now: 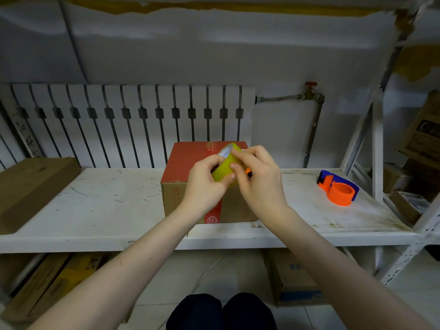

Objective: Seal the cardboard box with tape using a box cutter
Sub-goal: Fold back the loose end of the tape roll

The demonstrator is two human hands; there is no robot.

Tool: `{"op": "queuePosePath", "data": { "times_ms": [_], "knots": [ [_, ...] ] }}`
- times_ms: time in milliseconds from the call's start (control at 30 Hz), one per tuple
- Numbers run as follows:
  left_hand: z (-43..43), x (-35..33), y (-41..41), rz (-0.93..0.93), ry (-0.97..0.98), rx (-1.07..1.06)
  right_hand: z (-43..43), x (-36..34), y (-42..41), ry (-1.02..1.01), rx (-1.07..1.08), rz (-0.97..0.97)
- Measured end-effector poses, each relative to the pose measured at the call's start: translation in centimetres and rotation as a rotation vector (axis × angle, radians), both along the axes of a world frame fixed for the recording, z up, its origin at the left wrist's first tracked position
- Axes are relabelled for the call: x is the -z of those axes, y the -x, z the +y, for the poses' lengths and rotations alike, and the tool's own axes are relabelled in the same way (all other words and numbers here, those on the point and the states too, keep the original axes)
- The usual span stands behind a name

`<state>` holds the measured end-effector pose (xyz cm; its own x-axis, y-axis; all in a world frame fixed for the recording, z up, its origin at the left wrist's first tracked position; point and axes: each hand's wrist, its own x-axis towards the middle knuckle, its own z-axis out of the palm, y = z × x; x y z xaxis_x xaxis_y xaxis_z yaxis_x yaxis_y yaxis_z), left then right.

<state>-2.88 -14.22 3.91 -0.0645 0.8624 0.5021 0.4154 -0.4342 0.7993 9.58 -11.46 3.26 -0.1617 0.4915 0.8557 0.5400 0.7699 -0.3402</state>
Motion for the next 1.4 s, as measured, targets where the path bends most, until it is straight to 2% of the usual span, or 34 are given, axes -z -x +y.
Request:
{"op": "queuePosePath", "data": {
  "times_ms": [100, 267, 433, 933, 1133, 1400],
  "knots": [
    [-0.2, 0.0, 0.1, 0.137, 0.018, 0.016, 0.0, -0.1, -0.3, 0.037, 0.007, 0.064],
    [-0.4, 0.8, -0.2, 0.23, -0.021, -0.131, 0.1, 0.5, -0.3, 0.057, -0.002, 0.091],
    [-0.8, 0.8, -0.6, 0.121, -0.026, -0.028, 0.0, 0.9, -0.1, 0.106, -0.027, 0.072],
    [-0.9, 2.1, -0.6, 0.035, -0.122, -0.09, -0.5, 0.5, 0.4, 0.079, -0.035, -0.043],
    [-0.8, 2.2, -0.2, -0.003, -0.11, -0.05, -0.5, 1.1, 0.2, 0.132, -0.078, 0.06],
    [-0.9, 2.0, -0.4, 0.018, -0.112, -0.078, -1.1, 1.4, 0.5, -0.17, 0.077, -0.102]
  ]
}}
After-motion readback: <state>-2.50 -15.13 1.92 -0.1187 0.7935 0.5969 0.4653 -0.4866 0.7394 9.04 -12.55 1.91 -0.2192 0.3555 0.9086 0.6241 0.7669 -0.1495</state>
